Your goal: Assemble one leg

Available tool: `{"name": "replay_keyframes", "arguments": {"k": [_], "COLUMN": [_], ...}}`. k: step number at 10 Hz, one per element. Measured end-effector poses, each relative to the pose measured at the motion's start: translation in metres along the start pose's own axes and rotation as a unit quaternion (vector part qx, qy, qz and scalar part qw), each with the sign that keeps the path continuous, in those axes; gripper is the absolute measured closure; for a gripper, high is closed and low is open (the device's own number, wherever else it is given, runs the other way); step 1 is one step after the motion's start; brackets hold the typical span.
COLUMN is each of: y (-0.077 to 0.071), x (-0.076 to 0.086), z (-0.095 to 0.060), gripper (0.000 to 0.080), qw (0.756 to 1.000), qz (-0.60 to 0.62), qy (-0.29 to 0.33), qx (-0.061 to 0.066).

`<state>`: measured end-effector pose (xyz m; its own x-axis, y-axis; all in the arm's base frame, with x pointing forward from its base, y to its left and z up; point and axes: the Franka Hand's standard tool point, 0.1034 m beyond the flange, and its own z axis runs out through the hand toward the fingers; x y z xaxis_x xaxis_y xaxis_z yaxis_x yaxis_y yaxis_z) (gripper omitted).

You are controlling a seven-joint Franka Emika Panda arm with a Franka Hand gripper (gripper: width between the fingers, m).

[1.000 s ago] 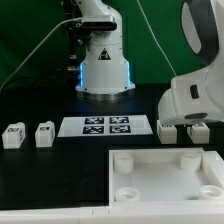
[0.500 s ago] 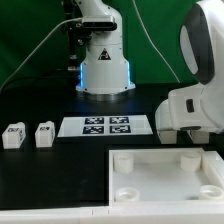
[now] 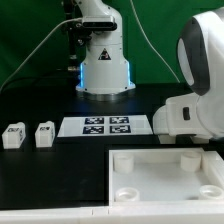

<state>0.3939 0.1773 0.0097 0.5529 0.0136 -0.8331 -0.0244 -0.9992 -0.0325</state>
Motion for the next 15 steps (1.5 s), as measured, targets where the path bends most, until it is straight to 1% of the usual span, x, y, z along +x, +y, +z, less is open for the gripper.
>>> {"name": "replay_keyframes", "arguments": {"k": [2, 3, 4, 13, 14, 15], "y": [0.0, 0.0, 0.0, 0.0, 0.003, 0.004], "x": [0.0, 0.0, 0.0, 0.0, -0.001, -0.012], "z": [0.0, 0.0, 0.0, -0.001, -0.014, -0.031], "gripper": [0.0412, 0.0412, 0.0509, 0.0509, 0.0509, 0.0508], "qw": [1.0, 1.0, 1.0, 1.0, 1.0, 0.999], "qz": [0.0, 0.0, 0.0, -0.001, -0.012, -0.019], "qy": [0.0, 0.0, 0.0, 0.001, 0.021, 0.03], "qx": [0.0, 0.0, 0.0, 0.0, -0.007, -0.007]}}
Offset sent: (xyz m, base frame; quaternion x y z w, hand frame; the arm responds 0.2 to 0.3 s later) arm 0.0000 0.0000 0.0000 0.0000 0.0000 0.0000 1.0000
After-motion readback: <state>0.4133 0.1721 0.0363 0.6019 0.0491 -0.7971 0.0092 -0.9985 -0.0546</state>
